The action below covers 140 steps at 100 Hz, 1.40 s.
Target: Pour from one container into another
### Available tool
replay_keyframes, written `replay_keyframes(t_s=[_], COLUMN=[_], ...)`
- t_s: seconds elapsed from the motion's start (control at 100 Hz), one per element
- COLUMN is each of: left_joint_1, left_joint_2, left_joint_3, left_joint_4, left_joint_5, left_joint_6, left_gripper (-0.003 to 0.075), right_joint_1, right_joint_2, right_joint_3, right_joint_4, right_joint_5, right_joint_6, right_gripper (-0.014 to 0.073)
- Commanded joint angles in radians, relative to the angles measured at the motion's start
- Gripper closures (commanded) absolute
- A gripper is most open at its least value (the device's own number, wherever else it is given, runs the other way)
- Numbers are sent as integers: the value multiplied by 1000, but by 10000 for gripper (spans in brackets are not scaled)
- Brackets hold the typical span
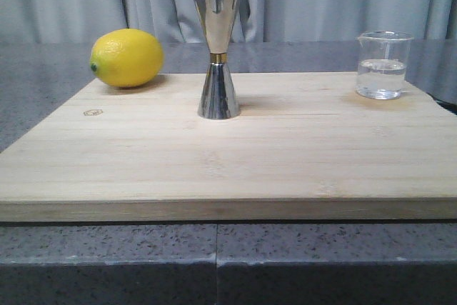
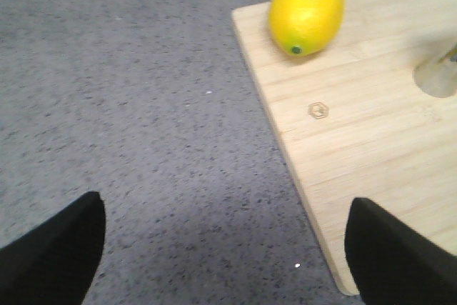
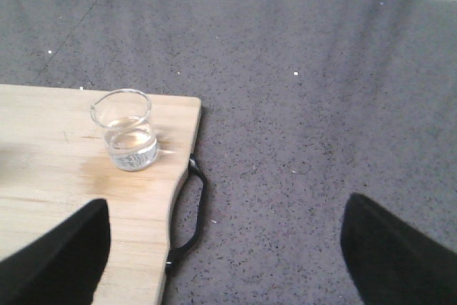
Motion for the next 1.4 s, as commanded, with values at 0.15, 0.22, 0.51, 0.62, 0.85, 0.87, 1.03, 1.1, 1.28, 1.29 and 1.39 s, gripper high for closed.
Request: replay_keyframes(t_s=[0.15,0.22,0.51,0.62,0.85,0.87,1.03,1.1,1.28,1.29,1.39], left_joint_1=[3,3,3,3,3,3,3,3,-1,-6,-33], left_joint_2=[167,204,292,322,400,410,497,534,621,625,655], left_joint_3=[-36,-36,-12,24,93,99,112,112,112,112,112], left_joint_4=[-347,-451,-751,-844,-1078,-1096,-1192,-1226,-1284,-1286,-1324], left_joint_5=[-69,-67,-58,-46,43,55,173,229,310,310,310], left_joint_6=[333,458,821,922,1195,1219,1355,1428,1534,1552,1608], left_gripper=[92,92,92,92,92,92,92,92,92,92,92], right_joint_1=[-8,-8,-8,-8,-8,-8,-8,-8,-8,-8,-8], right_joint_2=[42,42,42,42,42,42,42,42,42,42,42], right_joint_3=[-36,-36,-36,-36,-36,-36,-36,-36,-36,-36,-36], right_joint_4=[0,0,0,0,0,0,0,0,0,0,0], right_joint_5=[-64,-64,-64,-64,-64,-64,-64,-64,-64,-64,-64], right_joint_6=[-5,-5,-5,-5,-5,-5,-5,-5,-5,-5,-5], right_gripper=[-2,-2,-2,-2,-2,-2,-2,-2,-1,-2,-1])
